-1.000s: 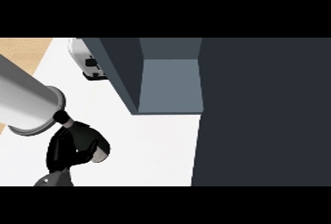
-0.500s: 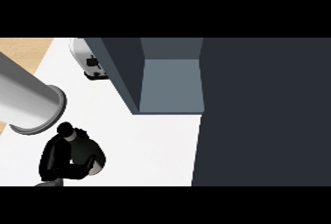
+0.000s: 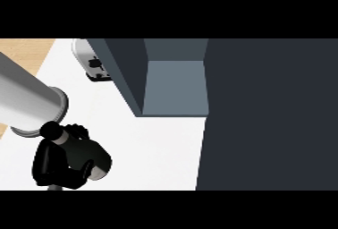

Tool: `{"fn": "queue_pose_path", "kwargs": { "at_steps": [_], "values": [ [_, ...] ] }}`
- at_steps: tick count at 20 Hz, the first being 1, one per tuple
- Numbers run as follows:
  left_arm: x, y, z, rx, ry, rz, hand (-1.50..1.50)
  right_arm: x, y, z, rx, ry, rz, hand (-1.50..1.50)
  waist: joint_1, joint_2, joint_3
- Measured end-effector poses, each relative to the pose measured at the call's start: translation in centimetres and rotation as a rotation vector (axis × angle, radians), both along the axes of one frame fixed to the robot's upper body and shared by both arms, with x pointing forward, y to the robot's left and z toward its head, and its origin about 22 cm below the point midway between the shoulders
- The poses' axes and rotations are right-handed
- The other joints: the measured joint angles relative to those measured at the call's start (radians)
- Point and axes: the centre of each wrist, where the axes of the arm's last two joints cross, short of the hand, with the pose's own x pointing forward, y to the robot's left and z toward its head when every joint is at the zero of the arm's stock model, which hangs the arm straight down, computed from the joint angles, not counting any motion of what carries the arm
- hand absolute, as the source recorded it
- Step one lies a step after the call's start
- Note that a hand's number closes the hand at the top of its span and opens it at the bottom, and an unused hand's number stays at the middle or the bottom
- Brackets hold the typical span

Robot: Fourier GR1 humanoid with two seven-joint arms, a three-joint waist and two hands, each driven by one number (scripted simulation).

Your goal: Pick up the wine, place it into the cabinet and close the cabinet

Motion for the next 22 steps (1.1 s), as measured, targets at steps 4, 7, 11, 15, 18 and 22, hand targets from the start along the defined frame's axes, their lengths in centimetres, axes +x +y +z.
{"fn": "queue_pose_path", "kwargs": {
  "at_steps": [4,7,11,15,18,22],
  "values": [
    [0.0,-1.6,2.9,-0.014,0.006,-0.047,1.5,-0.1,0.3,-0.7,0.017,0.009,0.015,-1.5,-0.001,0.0,0.0],
    [-0.1,-3.0,4.9,-0.004,0.006,-0.07,1.5,-0.1,0.1,-0.5,0.014,0.012,0.009,-1.5,-0.002,0.001,0.0],
    [0.1,-5.6,7.6,0.012,0.012,-0.099,1.5,-0.2,0.0,-0.8,0.018,0.007,0.011,-1.5,-0.004,0.001,0.0],
    [0.0,-8.6,9.5,-0.008,0.031,-0.144,1.5,-0.3,0.2,-0.8,0.019,0.014,0.022,-1.5,-0.006,0.001,0.0],
    [0.3,-11.1,11.1,-0.012,0.019,-0.168,1.5,-0.2,0.4,-0.8,0.022,0.014,0.027,-1.5,-0.008,0.001,0.0],
    [1.0,-14.0,13.0,-0.036,0.02,-0.193,1.5,0.0,0.3,-0.4,0.018,0.009,0.021,-1.5,-0.009,0.002,0.0]
  ]
}}
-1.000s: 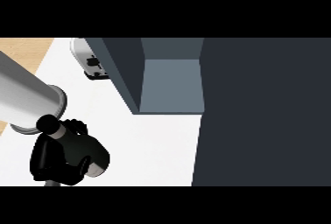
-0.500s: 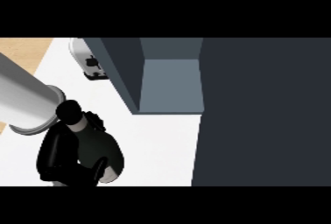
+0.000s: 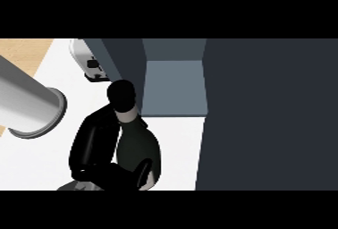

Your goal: Pick up the wine, place it into the cabinet and close the cabinet

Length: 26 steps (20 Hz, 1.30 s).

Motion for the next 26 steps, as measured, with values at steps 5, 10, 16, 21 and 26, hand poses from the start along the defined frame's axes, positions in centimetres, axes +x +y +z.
{"fn": "queue_pose_path", "kwargs": {
  "at_steps": [5,10,16,21,26],
  "values": [
    [0.8,-3.3,1.9,-0.023,0.009,0.0,1.5,0.0,-0.2,0.0,0.001,-0.004,-0.004,-1.5,-0.004,0.0,0.0],
    [1.8,-5.6,2.9,-0.008,-0.002,0.023,1.5,-0.1,-0.5,-0.2,-0.005,0.002,-0.01,-1.5,-0.005,0.001,0.0],
    [3.2,-7.3,3.5,0.002,0.003,0.057,1.5,-0.1,-0.8,-0.2,-0.018,0.002,-0.005,-1.5,-0.005,0.001,0.0],
    [4.2,-8.9,4.0,0.032,-0.016,0.098,1.5,0.0,-0.8,-0.3,-0.02,0.003,-0.001,-1.5,-0.006,0.001,0.0],
    [4.1,-9.2,3.2,0.04,-0.013,0.115,1.5,-0.1,-1.2,-0.1,-0.029,0.003,-0.013,-1.5,-0.004,0.0,-0.001]
  ]
}}
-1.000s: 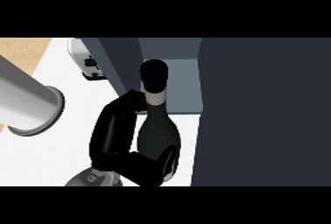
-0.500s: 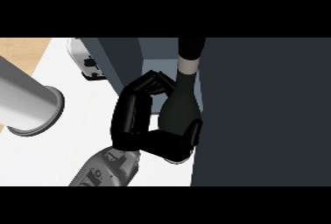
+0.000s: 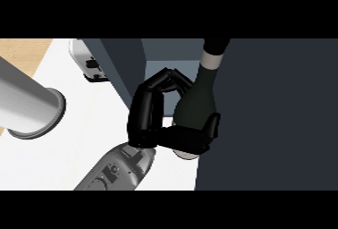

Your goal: Pick up the wine, place it into the cabinet and close the cabinet

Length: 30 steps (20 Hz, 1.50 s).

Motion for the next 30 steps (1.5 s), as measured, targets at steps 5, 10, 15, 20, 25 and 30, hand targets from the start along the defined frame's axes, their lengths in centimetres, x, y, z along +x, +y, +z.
{"fn": "queue_pose_path", "kwargs": {
  "at_steps": [5,10,15,20,25,30],
  "values": [
    [1.1,0.0,-1.2,-0.027,0.023,0.018,1.5,0.1,0.3,0.1,-0.001,0.009,0.015,-1.5,-0.003,0.001,0.0],
    [2.2,0.1,-3.1,-0.063,0.039,0.048,1.5,0.2,0.7,0.2,0.015,0.002,0.03,-1.5,-0.005,0.002,0.0],
    [2.5,-0.1,-5.2,-0.018,0.041,0.065,1.5,0.2,0.3,0.1,0.008,-0.004,0.011,-1.5,-0.003,0.002,0.0],
    [3.1,0.3,-7.0,0.044,0.029,0.092,1.5,0.1,0.4,-0.3,0.017,-0.004,0.02,-1.5,-0.001,0.001,0.0],
    [3.2,0.7,-8.6,0.069,0.014,0.118,1.5,0.0,0.1,-0.2,0.002,0.001,0.011,-1.5,-0.001,0.001,0.0],
    [4.5,1.7,-8.9,0.059,0.008,0.153,1.5,-0.1,0.0,-0.3,0.006,-0.001,0.008,-1.5,-0.001,0.001,0.0]
  ]
}}
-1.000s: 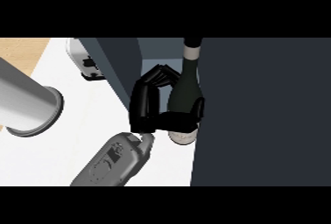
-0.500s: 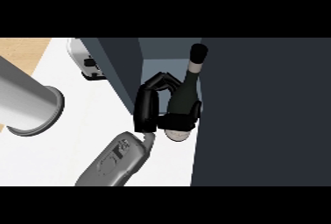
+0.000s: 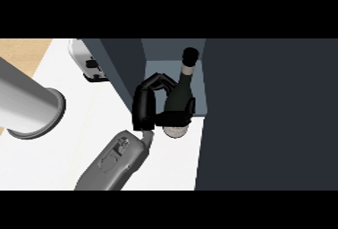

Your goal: Pick up the wine, place it into the cabinet and close the cabinet

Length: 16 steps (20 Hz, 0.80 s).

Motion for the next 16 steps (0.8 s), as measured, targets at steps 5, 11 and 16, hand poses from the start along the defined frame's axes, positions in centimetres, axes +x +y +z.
{"fn": "queue_pose_path", "kwargs": {
  "at_steps": [5,11,16],
  "values": [
    [1.5,0.2,0.0,-0.011,0.003,0.027,1.5,0.2,0.4,0.2,0.012,-0.008,0.01,-1.5,-0.002,0.001,0.0],
    [3.3,1.1,-0.2,-0.01,0.032,0.026,1.5,0.3,0.2,0.3,0.009,-0.004,0.004,-1.5,-0.002,0.001,0.0],
    [4.6,1.1,-0.2,-0.025,0.06,0.016,1.5,0.4,0.4,0.3,0.013,-0.004,0.013,-1.5,-0.005,0.002,0.0]
  ]
}}
